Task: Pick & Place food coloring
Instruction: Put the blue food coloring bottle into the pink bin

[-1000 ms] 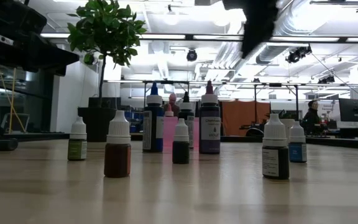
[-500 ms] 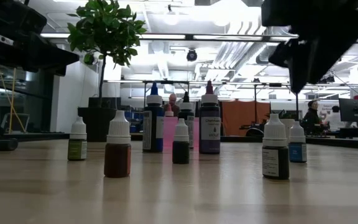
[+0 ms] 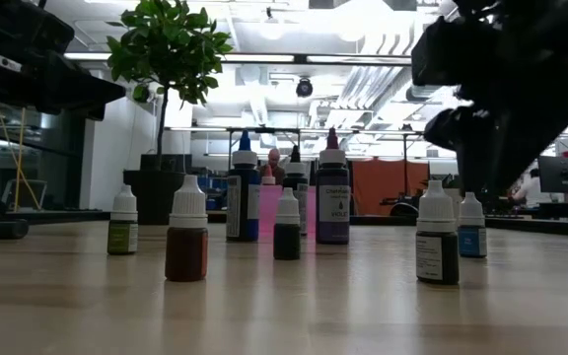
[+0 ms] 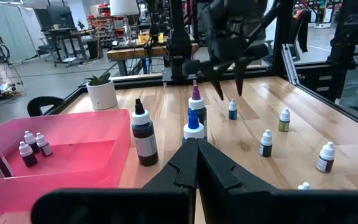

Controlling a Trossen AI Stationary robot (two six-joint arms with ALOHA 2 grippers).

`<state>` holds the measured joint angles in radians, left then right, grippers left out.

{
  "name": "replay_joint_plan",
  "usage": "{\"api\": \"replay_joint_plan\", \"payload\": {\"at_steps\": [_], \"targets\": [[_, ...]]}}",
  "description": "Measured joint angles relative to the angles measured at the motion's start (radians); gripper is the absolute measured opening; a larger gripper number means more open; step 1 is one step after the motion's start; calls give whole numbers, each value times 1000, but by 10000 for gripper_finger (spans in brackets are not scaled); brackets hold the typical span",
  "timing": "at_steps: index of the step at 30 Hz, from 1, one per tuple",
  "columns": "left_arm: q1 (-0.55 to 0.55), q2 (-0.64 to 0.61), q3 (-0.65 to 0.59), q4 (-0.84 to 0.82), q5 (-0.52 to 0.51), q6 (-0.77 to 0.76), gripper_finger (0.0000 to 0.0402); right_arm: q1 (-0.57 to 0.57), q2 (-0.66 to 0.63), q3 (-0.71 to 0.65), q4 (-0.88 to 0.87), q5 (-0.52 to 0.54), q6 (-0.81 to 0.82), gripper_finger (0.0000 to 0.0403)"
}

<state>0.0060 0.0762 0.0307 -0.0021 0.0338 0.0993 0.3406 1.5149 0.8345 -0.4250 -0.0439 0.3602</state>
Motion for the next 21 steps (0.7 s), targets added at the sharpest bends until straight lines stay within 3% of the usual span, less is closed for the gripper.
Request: {"api": "replay_joint_plan", "payload": {"at_steps": [21], "targets": [[0, 0, 0, 0, 0, 0, 0, 8, 83, 0, 81, 49, -24, 183]]}}
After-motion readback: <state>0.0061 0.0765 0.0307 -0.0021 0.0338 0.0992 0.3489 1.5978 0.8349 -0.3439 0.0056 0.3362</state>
